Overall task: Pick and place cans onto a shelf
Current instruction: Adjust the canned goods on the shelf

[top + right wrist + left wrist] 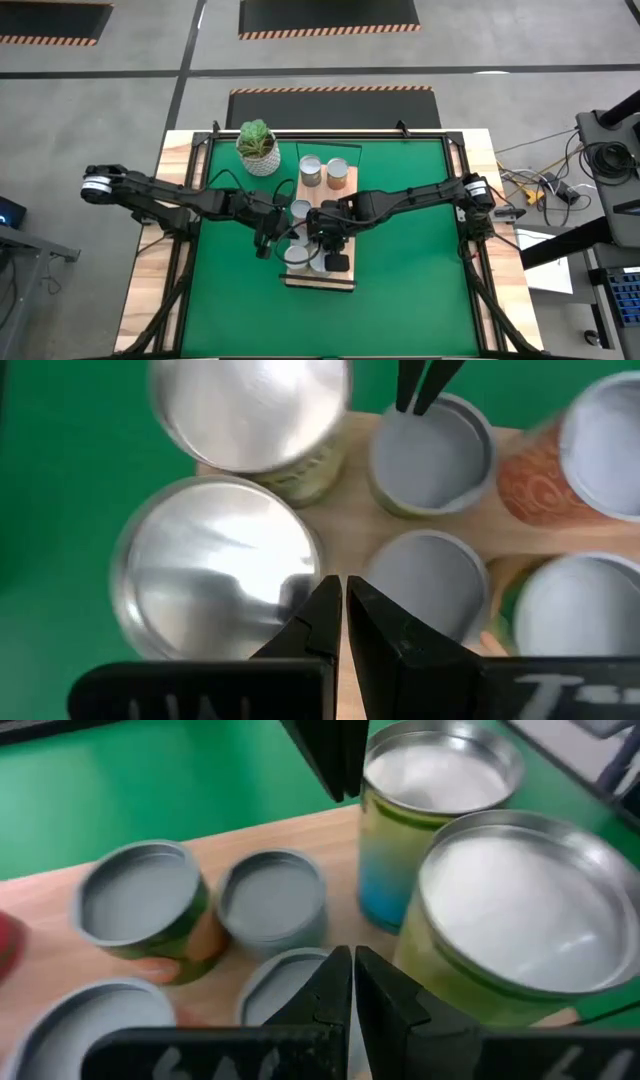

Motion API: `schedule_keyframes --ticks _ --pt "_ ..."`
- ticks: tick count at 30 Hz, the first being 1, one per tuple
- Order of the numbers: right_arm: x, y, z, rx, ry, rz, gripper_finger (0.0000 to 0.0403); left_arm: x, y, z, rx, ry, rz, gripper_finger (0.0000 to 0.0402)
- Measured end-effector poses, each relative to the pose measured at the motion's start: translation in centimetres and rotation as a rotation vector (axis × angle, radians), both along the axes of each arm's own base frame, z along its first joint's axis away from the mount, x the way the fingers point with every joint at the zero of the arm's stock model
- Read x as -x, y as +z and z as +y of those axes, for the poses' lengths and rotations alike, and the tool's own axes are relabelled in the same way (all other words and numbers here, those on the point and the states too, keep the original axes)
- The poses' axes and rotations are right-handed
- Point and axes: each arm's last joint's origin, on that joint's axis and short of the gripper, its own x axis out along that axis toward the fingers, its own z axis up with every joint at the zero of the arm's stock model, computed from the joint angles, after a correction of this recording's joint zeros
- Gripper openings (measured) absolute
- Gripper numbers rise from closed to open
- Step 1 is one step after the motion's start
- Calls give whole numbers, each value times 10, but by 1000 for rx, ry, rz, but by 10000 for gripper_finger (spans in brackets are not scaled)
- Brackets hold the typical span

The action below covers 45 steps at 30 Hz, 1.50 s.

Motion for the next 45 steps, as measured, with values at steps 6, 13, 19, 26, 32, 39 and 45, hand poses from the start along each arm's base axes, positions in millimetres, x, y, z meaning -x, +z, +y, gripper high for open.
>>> schedule_keyframes --ticks 6,13,19,26,32,39,45 --pt "0 -1 2 -12 9 -5 11 0 0 -1 42 3 10 0" --pt "0 -3 3 -11 11 -1 11 1 -1 -2 74 3 29 0" --pt "0 -3 3 -14 7 -2 11 1 -1 -7 81 -9 32 0" --pt "-1 -3 3 -12 12 -9 11 2 -1 -13 89 -33 35 0" --pt "-1 -2 3 -11 14 -13 11 2 -1 -16 95 -39 38 0" --pt "0 -1 3 1 36 -20 11 3 -1 -15 85 -20 40 0" --pt "16 32 -1 72 48 -131 11 17 11 -13 64 4 36 0"
